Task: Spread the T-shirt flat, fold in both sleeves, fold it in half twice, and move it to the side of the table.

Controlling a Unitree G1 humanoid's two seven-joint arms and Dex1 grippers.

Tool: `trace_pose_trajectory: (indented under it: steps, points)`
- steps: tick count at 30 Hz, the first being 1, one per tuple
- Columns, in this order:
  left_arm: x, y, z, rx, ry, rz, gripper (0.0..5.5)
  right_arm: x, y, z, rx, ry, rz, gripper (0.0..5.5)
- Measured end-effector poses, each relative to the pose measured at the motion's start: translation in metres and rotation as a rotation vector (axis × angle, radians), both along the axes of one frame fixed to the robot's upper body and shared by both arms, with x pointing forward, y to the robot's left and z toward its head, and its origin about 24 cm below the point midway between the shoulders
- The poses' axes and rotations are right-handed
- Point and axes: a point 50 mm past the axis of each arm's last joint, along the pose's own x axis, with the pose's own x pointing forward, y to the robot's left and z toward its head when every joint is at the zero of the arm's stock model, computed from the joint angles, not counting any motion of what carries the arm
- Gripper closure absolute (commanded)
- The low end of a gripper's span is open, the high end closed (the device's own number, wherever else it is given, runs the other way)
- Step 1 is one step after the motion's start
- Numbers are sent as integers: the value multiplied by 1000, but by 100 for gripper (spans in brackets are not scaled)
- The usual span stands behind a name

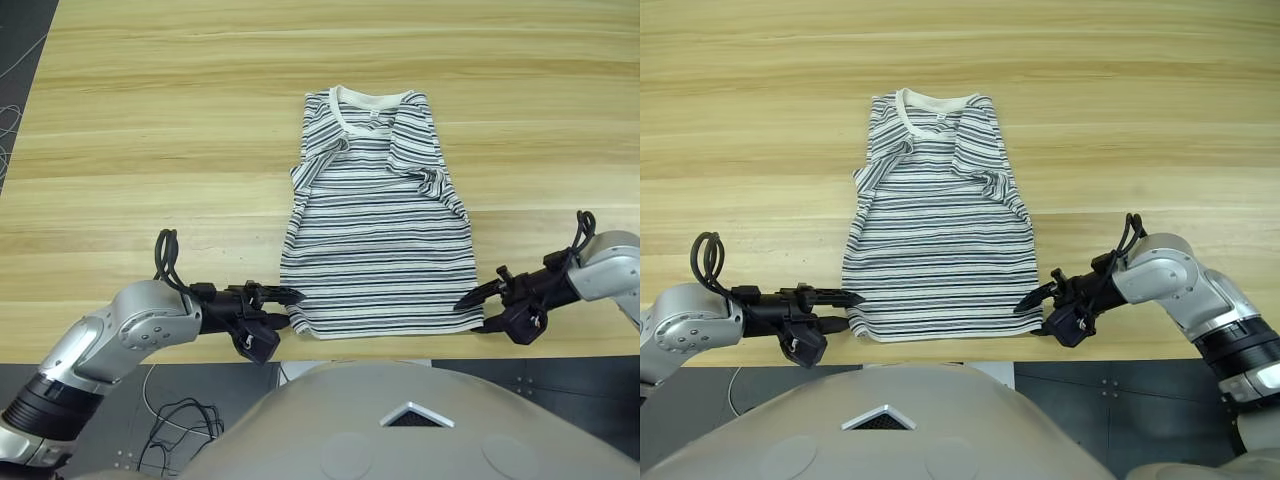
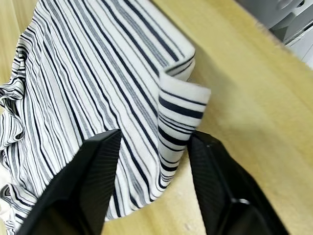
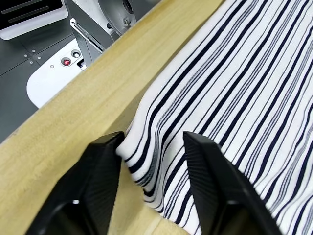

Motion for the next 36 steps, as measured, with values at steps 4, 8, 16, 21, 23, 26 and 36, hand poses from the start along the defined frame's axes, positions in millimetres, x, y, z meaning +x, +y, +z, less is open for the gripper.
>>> trace_pose_trajectory:
  steps: [4,8,16,21,23,26,36]
  points:
    - [1,-2,3,-4,12,8,424,7,3,2,-9,-10,-9,449]
    - [0,-4,3,-6,23,-1,490,9,8,3,-4,-6,-8,523]
    - [-3,-6,1,0,50,-17,538,10,9,3,-8,-1,-7,540]
    - [-3,-6,0,4,54,-11,538,10,8,2,-25,16,-17,540]
    - [1,-4,0,18,54,20,538,13,8,3,-46,42,-44,540]
    - [20,11,19,12,173,249,538,21,7,18,-47,158,-168,540]
    - [36,51,74,-173,527,363,538,54,-1,64,61,444,-383,540]
